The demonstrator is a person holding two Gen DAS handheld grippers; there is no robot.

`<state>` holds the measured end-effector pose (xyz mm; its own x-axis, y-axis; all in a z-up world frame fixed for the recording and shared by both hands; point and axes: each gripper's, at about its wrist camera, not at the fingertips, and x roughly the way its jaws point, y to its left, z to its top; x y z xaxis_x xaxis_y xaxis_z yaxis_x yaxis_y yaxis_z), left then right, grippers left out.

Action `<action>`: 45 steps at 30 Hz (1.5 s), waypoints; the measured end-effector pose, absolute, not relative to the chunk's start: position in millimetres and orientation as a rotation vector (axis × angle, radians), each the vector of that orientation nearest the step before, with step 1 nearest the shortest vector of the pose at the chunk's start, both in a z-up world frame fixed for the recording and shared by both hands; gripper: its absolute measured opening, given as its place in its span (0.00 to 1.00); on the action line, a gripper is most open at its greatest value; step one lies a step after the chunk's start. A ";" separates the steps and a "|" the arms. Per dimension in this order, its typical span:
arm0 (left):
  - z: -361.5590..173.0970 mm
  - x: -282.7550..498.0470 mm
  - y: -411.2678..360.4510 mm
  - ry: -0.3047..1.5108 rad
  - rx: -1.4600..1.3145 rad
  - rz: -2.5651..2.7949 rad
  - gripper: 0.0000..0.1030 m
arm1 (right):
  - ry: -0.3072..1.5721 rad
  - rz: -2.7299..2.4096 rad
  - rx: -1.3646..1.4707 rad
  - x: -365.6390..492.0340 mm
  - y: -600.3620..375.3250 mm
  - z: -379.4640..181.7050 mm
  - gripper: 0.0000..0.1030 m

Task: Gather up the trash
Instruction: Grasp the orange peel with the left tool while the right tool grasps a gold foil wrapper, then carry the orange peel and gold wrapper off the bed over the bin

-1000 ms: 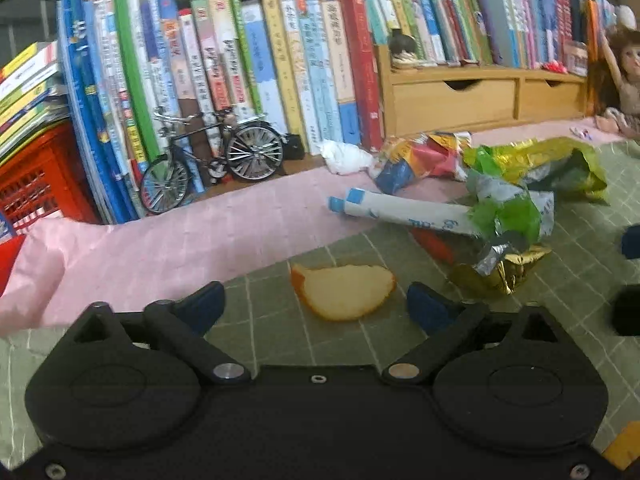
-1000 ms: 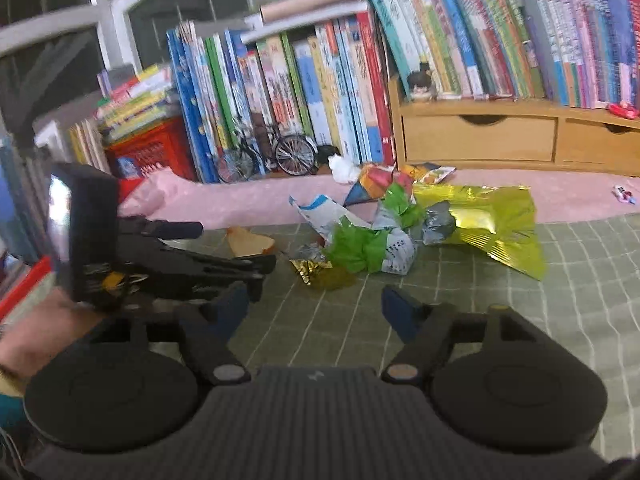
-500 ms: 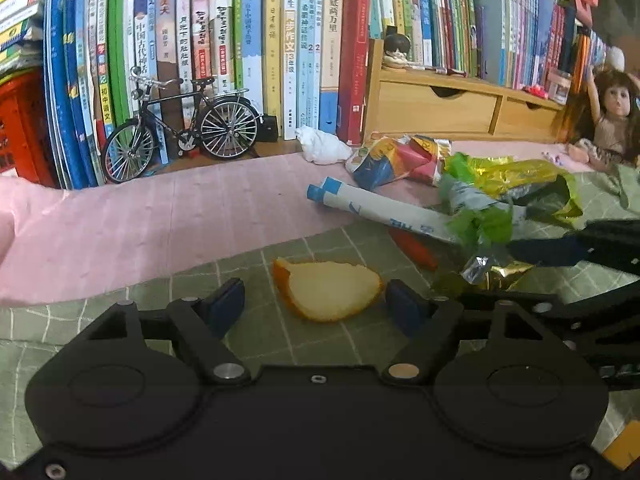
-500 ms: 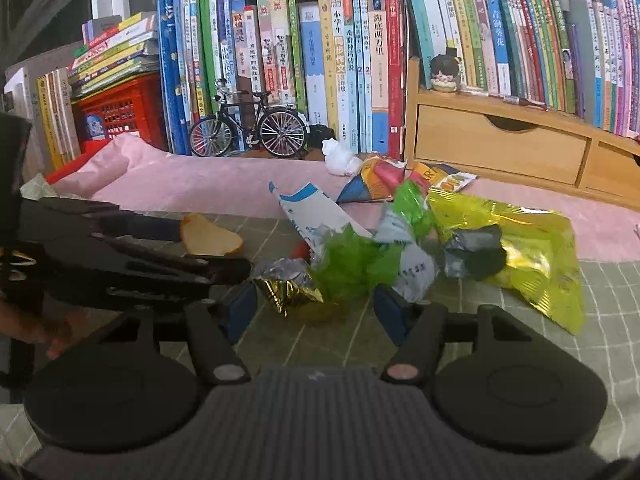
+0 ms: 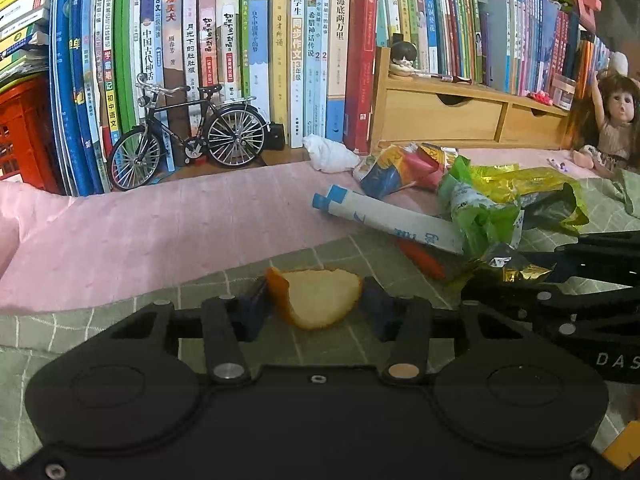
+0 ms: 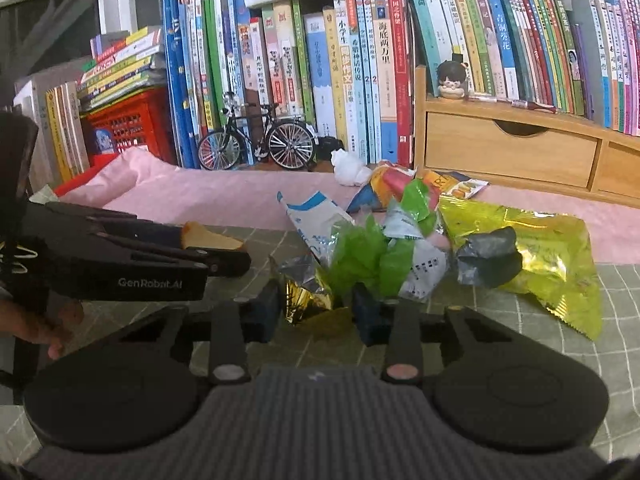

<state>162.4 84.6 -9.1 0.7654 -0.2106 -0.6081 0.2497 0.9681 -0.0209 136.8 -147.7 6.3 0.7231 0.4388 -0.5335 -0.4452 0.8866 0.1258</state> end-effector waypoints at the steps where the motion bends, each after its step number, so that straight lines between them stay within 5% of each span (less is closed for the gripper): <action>1: -8.5 161.2 84.7 0.648 0.062 -0.249 0.43 | 0.585 0.488 -0.013 136.0 -148.6 6.8 0.42; 31: 77.2 -53.6 54.7 0.478 -0.048 -0.477 0.44 | 0.409 0.485 -0.130 -58.6 -204.9 84.1 0.46; 45: 71.4 -139.4 59.9 0.489 -0.116 -0.488 0.43 | 0.480 0.527 -0.043 -117.0 -229.4 74.9 0.52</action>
